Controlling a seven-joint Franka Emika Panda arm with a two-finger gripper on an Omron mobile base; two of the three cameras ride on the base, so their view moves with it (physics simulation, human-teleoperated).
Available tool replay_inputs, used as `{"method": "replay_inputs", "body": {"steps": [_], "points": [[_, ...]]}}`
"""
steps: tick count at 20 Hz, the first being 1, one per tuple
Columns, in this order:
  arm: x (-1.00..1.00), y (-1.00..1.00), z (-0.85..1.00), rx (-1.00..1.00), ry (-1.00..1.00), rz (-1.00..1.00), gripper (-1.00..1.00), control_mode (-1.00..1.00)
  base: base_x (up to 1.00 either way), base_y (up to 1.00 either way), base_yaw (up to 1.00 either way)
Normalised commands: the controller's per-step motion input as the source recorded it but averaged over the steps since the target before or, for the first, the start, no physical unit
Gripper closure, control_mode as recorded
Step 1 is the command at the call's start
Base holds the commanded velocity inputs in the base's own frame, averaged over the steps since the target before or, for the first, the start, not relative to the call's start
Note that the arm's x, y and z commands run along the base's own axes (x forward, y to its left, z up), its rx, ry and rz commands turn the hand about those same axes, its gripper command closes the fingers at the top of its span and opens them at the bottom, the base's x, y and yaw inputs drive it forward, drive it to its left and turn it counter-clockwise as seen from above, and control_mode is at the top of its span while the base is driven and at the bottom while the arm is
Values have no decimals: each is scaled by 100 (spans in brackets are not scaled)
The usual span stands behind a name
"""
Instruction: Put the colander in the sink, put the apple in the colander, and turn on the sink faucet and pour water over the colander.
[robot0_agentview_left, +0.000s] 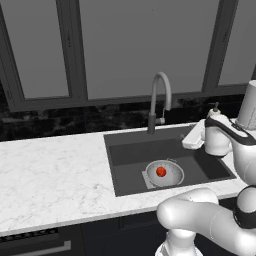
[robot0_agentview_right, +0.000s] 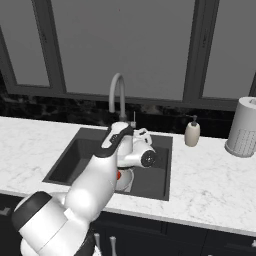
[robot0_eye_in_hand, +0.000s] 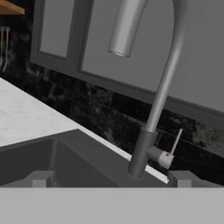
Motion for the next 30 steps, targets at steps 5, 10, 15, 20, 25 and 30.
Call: {"method": "replay_inputs", "body": {"steps": [5, 10, 15, 20, 25, 30], "points": [[23, 0, 15, 4, 0, -2, -100, -100, 0, 0, 0], [26, -10, 0, 13, 0, -1, -100, -100, 0, 0, 0], [19, -19, 0, 16, 0, -4, -100, -100, 0, 0, 0], [20, -1, 0, 7, 2, -2, -100, -100, 0, 0, 0], [32, 0, 0, 0, 3, 0, -100, -100, 0, 0, 0], [40, 0, 0, 0, 0, 0, -100, -100, 0, 0, 0]]}}
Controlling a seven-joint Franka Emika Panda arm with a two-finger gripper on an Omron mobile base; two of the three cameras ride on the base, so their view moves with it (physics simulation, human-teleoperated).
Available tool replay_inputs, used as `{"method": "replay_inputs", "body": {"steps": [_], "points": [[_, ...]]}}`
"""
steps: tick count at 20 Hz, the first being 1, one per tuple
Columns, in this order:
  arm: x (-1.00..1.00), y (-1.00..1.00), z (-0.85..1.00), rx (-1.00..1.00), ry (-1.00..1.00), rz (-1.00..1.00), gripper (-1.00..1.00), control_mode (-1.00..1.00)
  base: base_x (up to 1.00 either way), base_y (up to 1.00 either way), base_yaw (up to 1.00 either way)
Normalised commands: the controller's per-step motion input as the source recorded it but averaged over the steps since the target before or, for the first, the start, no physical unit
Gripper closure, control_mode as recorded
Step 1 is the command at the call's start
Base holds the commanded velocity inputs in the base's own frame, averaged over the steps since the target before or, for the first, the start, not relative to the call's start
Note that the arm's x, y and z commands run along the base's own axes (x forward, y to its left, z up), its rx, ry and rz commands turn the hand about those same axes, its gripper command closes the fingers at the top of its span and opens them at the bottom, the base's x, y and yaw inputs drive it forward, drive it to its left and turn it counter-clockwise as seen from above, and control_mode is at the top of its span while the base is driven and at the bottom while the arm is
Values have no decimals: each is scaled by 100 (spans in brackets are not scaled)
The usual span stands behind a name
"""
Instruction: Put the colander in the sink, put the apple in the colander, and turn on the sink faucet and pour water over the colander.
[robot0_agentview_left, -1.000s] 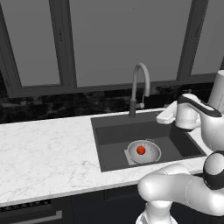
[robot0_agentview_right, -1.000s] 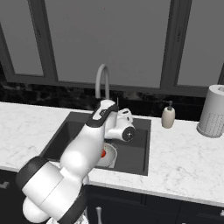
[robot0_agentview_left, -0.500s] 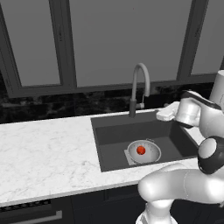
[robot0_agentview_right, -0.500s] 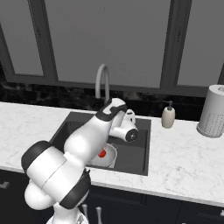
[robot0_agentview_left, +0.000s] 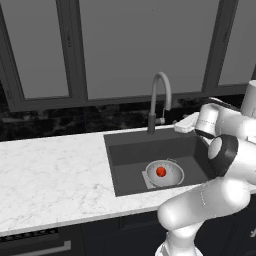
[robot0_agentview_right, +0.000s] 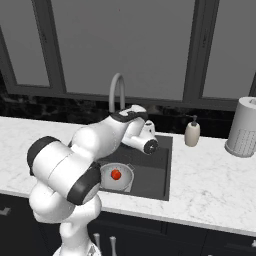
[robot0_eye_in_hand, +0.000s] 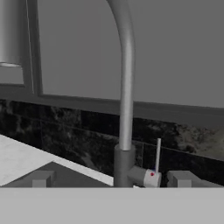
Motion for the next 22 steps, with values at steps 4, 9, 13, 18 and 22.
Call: {"method": "replay_inputs", "body": {"steps": [4, 9, 13, 18, 22], "points": [[48, 0, -1, 0, 0, 0, -100, -100, 0, 0, 0], [43, -1, -6, 1, 0, 0, -100, -100, 0, 0, 0], [30, -3, -8, 3, 0, 0, -100, -100, 0, 0, 0], [29, -5, -10, 3, 0, 0, -100, -100, 0, 0, 0], [37, 0, -11, 0, 0, 0, -100, -100, 0, 0, 0]]}}
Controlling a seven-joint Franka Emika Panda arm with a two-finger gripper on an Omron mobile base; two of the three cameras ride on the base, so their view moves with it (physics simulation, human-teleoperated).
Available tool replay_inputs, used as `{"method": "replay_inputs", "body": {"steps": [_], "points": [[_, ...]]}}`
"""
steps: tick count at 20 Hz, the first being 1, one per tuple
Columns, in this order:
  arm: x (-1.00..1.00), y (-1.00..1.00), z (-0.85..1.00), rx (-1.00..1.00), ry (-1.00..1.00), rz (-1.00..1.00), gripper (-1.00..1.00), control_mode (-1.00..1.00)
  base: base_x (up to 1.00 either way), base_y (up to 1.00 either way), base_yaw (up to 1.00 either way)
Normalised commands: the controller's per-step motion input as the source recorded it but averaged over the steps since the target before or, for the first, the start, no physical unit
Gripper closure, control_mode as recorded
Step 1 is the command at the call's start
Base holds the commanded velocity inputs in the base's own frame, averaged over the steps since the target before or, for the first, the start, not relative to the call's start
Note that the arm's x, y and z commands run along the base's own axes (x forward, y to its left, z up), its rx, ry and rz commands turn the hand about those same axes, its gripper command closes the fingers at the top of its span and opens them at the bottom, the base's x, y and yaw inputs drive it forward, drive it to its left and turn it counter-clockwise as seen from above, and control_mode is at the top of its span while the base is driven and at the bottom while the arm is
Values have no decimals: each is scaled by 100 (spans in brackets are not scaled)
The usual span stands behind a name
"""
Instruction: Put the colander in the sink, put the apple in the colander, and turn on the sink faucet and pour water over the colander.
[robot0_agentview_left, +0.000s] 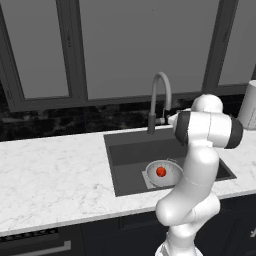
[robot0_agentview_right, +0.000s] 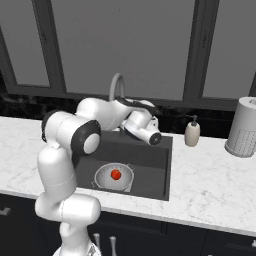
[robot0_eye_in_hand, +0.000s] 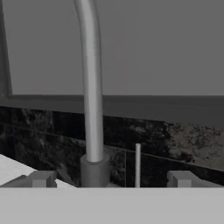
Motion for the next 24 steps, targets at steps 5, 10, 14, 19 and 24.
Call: {"method": "replay_inputs", "body": {"steps": [5, 10, 14, 19, 24], "points": [[37, 0, -14, 0, 0, 0, -100, -100, 0, 0, 0], [34, 0, -20, 0, 0, 0, -100, -100, 0, 0, 0], [38, 0, -16, 0, 0, 0, -100, -100, 0, 0, 0], [32, 0, -12, 0, 0, 0, -100, -100, 0, 0, 0], [24, 0, -14, 0, 0, 0, -100, -100, 0, 0, 0]]}}
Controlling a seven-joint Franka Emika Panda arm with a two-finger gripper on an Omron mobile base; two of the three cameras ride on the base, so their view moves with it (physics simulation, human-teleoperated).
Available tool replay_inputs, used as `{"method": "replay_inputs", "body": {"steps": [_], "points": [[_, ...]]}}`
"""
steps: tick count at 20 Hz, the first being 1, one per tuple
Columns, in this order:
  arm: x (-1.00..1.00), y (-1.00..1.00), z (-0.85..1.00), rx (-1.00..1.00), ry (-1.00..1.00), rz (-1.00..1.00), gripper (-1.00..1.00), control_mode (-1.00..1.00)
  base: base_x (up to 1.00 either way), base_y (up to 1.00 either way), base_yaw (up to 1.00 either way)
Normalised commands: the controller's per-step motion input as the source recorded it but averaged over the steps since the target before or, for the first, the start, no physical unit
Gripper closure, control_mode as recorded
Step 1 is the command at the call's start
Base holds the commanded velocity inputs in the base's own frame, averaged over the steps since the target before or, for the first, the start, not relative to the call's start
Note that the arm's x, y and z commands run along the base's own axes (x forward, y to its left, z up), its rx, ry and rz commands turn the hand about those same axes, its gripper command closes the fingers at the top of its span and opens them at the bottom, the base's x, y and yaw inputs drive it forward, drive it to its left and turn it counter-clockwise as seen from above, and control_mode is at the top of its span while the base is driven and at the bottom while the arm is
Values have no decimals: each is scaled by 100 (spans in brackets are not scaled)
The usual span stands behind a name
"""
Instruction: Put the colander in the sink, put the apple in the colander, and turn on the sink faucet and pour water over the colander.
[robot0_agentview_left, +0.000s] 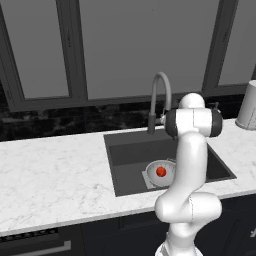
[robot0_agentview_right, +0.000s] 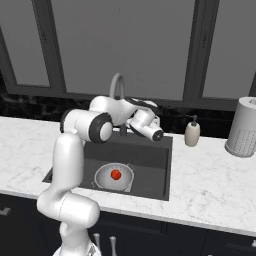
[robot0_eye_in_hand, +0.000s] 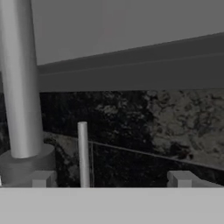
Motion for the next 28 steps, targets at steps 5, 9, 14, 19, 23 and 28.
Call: {"method": "replay_inputs", "body": {"steps": [5, 9, 14, 19, 23, 28], "points": [[22, 4, -13, 0, 0, -3, -100, -100, 0, 0, 0], [23, 1, -5, 0, 0, -6, -100, -100, 0, 0, 0], [22, 0, -1, 0, 0, -7, -100, -100, 0, 0, 0], [22, 0, -1, 0, 0, -7, -100, -100, 0, 0, 0], [25, -3, -6, 0, 0, -5, -100, -100, 0, 0, 0], [34, -1, -4, 0, 0, -5, -100, -100, 0, 0, 0]]}}
